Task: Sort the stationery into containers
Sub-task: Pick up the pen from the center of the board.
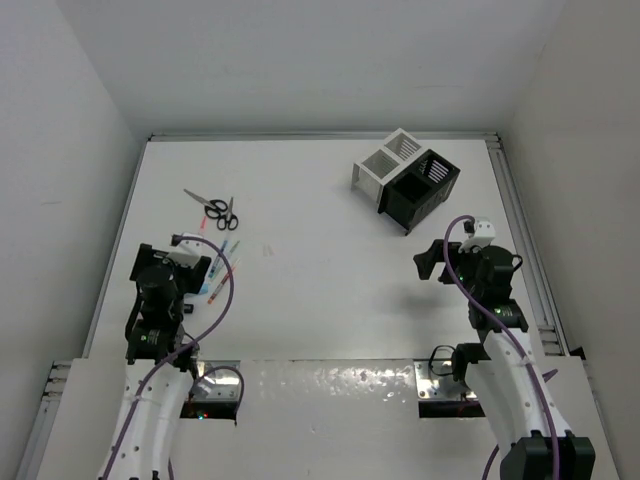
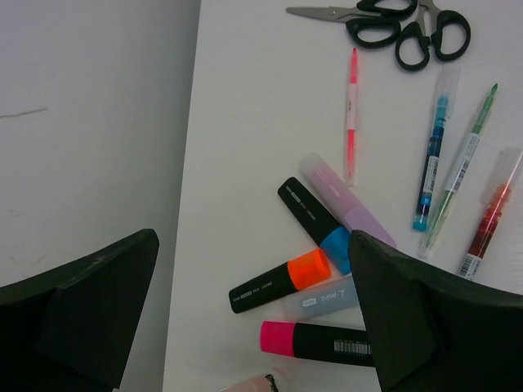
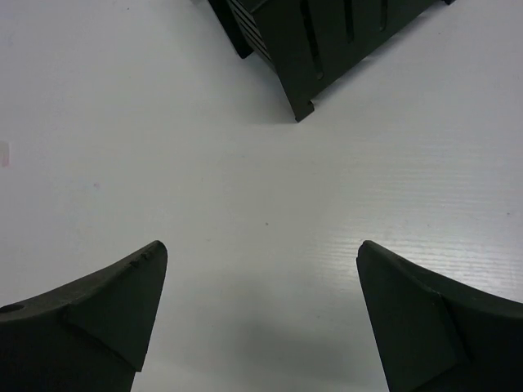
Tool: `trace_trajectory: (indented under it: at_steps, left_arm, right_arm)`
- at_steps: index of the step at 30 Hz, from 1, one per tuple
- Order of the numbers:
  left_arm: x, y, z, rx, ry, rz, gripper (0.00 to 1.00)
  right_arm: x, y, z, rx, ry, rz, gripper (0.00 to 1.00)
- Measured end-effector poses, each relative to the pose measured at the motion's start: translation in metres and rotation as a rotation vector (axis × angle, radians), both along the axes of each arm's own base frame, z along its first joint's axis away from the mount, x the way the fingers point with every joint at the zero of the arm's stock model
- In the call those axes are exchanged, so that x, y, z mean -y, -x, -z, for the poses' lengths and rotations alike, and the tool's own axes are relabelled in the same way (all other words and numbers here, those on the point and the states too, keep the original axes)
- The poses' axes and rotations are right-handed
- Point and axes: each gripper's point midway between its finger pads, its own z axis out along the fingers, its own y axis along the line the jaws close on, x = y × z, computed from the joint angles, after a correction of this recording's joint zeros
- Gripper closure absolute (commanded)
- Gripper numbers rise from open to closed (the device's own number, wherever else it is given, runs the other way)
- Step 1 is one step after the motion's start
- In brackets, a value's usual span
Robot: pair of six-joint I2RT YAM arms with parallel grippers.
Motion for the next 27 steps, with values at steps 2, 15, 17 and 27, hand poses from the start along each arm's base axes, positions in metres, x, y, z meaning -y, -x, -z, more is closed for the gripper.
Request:
trace_trajectory:
  at_steps: [2,15,17,27]
  left_arm:
    - [0.0,0.0,0.004,-0.015,0.007,-0.005,0.0]
    - [0.037,-0.015,-0.005,-0.193,0.11,0.187,0.04]
    - [0.051,-0.025,-0.023,-0.193,0.17,0.24,0.19]
    - [0.086,-0.084,0.0,-0.522,0.301,0.314,0.52]
  right_arm:
    - [0.0,0.0,0.001,-0.004,-0.004,0.002,0.03]
    - [0.008,-0.002,0.008,-0.116,0.013,0.051,0.12]
    - [0.014,-0.007,0.001,-0.119,0.032,0.072,0.28]
    - [0.015,-0.012,0.006,-0.188,0.046,0.087,0.43]
